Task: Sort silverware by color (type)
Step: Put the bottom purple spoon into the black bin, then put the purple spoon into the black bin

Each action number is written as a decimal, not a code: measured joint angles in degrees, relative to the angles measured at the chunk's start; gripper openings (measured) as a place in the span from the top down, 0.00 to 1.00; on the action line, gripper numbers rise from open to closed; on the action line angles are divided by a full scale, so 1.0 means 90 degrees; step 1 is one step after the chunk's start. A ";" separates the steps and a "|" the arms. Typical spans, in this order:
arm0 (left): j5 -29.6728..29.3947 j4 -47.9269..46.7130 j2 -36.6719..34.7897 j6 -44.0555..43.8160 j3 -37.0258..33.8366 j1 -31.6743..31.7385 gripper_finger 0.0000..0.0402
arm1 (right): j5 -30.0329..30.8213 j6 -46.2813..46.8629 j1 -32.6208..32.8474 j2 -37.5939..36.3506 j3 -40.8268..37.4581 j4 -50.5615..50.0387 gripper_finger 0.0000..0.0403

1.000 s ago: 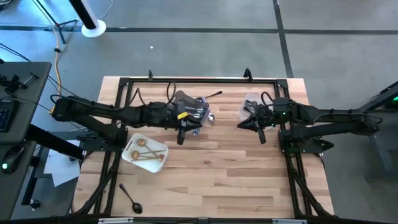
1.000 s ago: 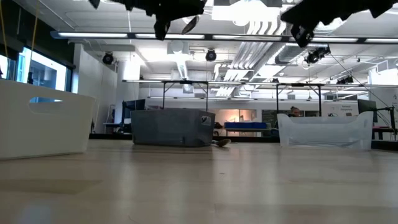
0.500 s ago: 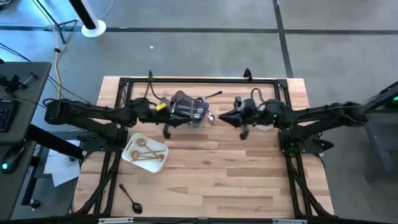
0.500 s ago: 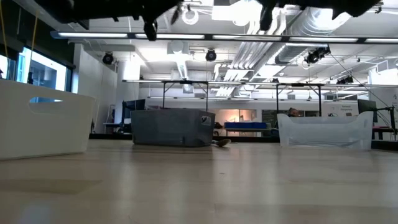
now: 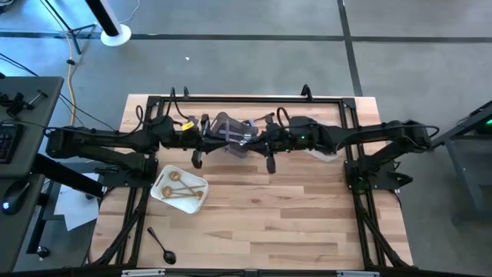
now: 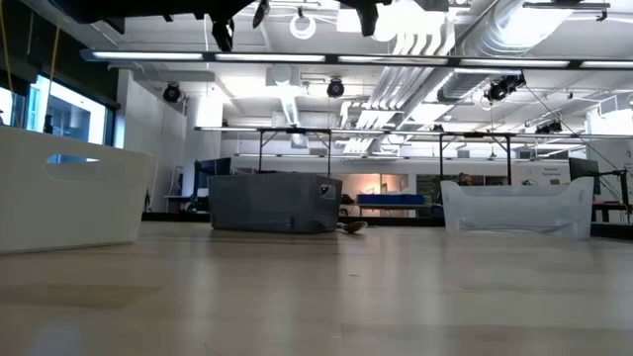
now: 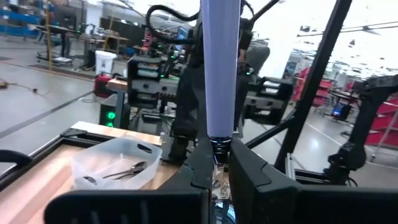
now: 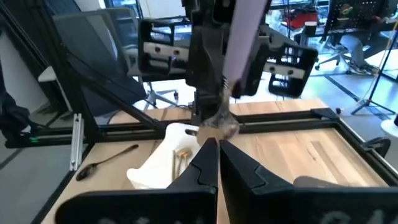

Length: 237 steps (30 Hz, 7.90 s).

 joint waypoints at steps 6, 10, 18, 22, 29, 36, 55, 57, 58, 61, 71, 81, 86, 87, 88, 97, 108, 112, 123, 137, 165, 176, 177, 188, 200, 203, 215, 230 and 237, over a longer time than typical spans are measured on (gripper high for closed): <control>-0.0135 -0.0014 -0.0002 0.0000 0.0000 -0.0017 0.97 | -0.0138 -0.0180 -0.0075 -0.0025 0.0060 0.0015 1.00; -0.0136 -0.0022 0.0000 -0.0007 0.0000 -0.0017 0.97 | -0.0324 -0.0227 -0.0075 -0.0032 0.0060 0.0065 1.00; -0.0138 -0.0025 0.0002 -0.0010 0.0000 -0.0019 0.97 | -0.0441 -0.0226 -0.0075 -0.0034 0.0060 0.0179 1.00; -0.0140 -0.0027 0.0002 -0.0009 0.0001 -0.0019 0.97 | -0.0441 -0.0226 -0.0075 -0.0032 0.0060 0.0275 1.00; -0.0140 -0.0027 0.0002 -0.0008 0.0000 -0.0019 0.97 | -0.0439 -0.0226 -0.0077 -0.0034 0.0060 0.0415 1.00; -0.0140 -0.0029 0.0002 -0.0007 0.0000 -0.0022 0.97 | -0.0436 -0.0228 -0.0077 -0.0034 0.0060 0.0428 1.00; -0.0118 -0.0029 0.0002 -0.0005 0.0000 -0.0022 0.97 | -0.0429 -0.0113 -0.0077 -0.0034 0.0060 0.0404 1.00; -0.0118 -0.0027 0.0002 -0.0002 0.0000 -0.0022 0.97 | -0.0429 -0.0055 -0.0077 -0.0034 0.0060 0.0402 1.00; -0.0118 -0.0029 0.0002 -0.0002 0.0000 -0.0022 0.97 | -0.0429 -0.0053 -0.0077 -0.0034 0.0060 0.0397 1.00; -0.0169 -0.0034 0.0002 -0.0021 0.0000 -0.0022 0.97 | -0.0430 0.0089 -0.0077 -0.0034 0.0060 0.0355 1.00; -0.1331 -0.3505 0.0198 0.0148 0.1120 0.0621 0.97 | -0.0344 -0.0107 -0.0194 -0.0036 0.0058 0.0474 1.00; -0.1218 -0.6382 0.1975 0.2408 0.3208 0.2094 0.97 | -0.0349 -0.0311 -0.0199 -0.0036 0.0058 0.0474 1.00; -0.0940 -0.6601 0.2958 0.3277 0.3699 0.2288 0.97 | -0.0352 -0.0614 -0.0196 -0.0036 0.0058 0.0474 1.00; -0.0941 -0.6601 0.3121 0.3420 0.3759 0.2283 0.97 | -0.0354 -0.0646 -0.0196 -0.0036 0.0058 0.0477 1.00; -0.0946 -0.6653 0.3275 0.3543 0.3818 0.2271 0.97 | -0.0354 -0.0694 -0.0196 -0.0036 0.0058 0.0477 1.00; -0.0972 -0.7086 0.4364 0.4110 0.3939 0.1983 0.97 | -0.0381 -0.0731 -0.0196 -0.0036 0.0058 0.0477 1.00; -0.1297 -0.6954 0.5021 0.4787 0.3942 0.1846 0.97 | -0.0320 -0.0729 -0.0196 -0.0036 0.0058 0.0472 1.00; -0.1306 -0.6965 0.5264 0.4932 0.3940 0.1846 0.97 | -0.0315 -0.0729 -0.0196 -0.0036 0.0058 0.0440 1.00; -0.1517 -0.6935 0.5571 0.4891 0.3942 0.1833 0.94 | -0.0303 -0.0729 -0.0196 -0.0036 0.0058 0.0381 1.00; -0.1656 -0.6848 0.5570 0.4825 0.3942 0.1771 0.85 | -0.0308 -0.0660 -0.0196 -0.0036 0.0058 0.0236 1.00; -0.1307 -0.7060 0.5518 0.4708 0.4439 0.1784 0.56 | -0.0311 -0.0656 -0.0196 -0.0036 0.0058 0.0200 1.00; -0.1230 -0.7799 0.5067 0.4368 0.4877 0.1866 0.56 | -0.0326 -0.0762 -0.0213 -0.0036 0.0058 0.0301 1.00; -0.1136 -0.7725 0.4933 0.4222 0.4903 0.1918 0.56 | -0.0327 -0.0763 -0.0234 -0.0043 0.0058 0.0377 1.00; 0.0281 -0.5868 0.1945 0.2069 0.4072 0.2361 0.57 | -0.0325 -0.0826 -0.0728 -0.0880 0.0063 -0.0152 1.00; 0.0210 -0.2928 -0.1360 0.0347 0.1156 0.1539 0.57 | -0.0908 -0.0657 -0.1150 -0.1314 -0.0095 -0.1495 1.00; 0.0099 -0.2828 -0.1805 0.0152 0.0788 0.1360 0.57 | -0.1152 -0.0391 -0.1210 -0.1359 -0.0644 -0.0928 1.00; 0.0048 -0.2861 -0.2237 0.0655 0.0605 0.1054 0.57 | -0.1077 0.0283 -0.0952 -0.1443 -0.1868 0.1639 1.00; 0.0045 -0.2858 -0.1882 0.0775 0.0605 0.1054 0.57 | -0.1056 0.0277 -0.0956 -0.1443 -0.1868 0.1638 1.00; 0.0045 -0.2649 -0.1900 0.0700 0.0605 0.1054 0.57 | -0.1054 0.0277 -0.0956 -0.1440 -0.1868 0.1637 1.00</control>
